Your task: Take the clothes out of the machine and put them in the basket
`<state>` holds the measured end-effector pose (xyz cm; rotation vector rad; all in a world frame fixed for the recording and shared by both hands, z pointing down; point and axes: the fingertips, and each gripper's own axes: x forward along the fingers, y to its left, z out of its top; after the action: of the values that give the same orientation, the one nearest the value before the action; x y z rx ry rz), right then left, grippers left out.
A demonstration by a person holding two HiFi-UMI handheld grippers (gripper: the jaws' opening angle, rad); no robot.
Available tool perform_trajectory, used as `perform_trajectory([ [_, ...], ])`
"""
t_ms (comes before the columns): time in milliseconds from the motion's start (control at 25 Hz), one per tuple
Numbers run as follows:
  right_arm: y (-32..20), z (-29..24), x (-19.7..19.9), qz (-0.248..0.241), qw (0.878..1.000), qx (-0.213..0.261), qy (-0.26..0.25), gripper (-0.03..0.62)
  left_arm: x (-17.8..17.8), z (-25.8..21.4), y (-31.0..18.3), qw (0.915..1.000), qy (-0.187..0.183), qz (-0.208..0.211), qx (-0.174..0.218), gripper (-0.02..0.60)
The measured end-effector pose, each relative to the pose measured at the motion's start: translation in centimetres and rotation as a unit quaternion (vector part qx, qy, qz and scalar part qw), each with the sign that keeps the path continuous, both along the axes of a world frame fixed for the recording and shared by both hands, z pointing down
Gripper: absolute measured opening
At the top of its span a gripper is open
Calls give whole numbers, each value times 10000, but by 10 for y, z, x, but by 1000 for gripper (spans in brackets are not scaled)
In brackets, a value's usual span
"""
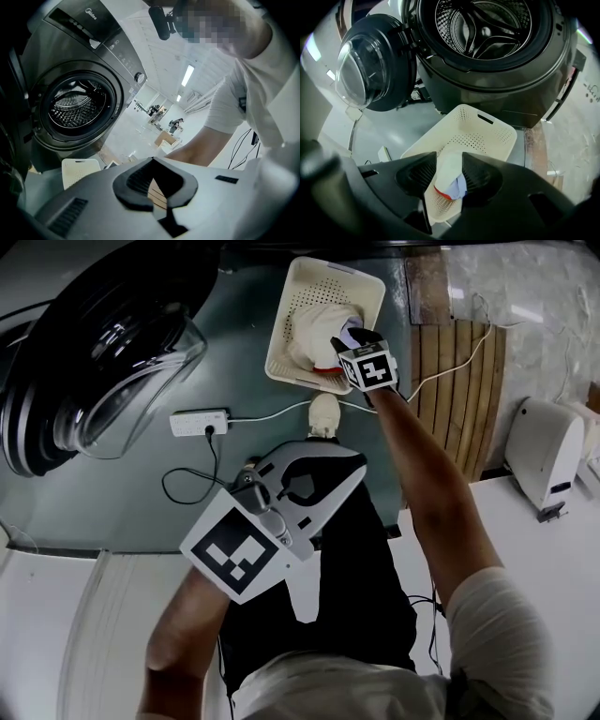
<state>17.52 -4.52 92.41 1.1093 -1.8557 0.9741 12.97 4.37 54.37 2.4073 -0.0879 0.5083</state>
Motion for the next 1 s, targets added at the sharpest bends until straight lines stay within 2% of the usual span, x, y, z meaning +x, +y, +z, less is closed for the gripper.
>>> perform_trajectory([
  [240, 12, -44, 1, -88, 9998, 84, -135, 172, 5, -31, 8, 9999, 116, 57, 11, -3],
  [680, 29, -153, -6, -91, 9974, 578, -431, 149, -7, -76, 32, 9994, 257, 245, 12, -3],
  [1000, 46, -260, -20, -13, 9930, 1028, -574, 71, -22, -121, 47, 9987, 394, 307, 27, -3],
])
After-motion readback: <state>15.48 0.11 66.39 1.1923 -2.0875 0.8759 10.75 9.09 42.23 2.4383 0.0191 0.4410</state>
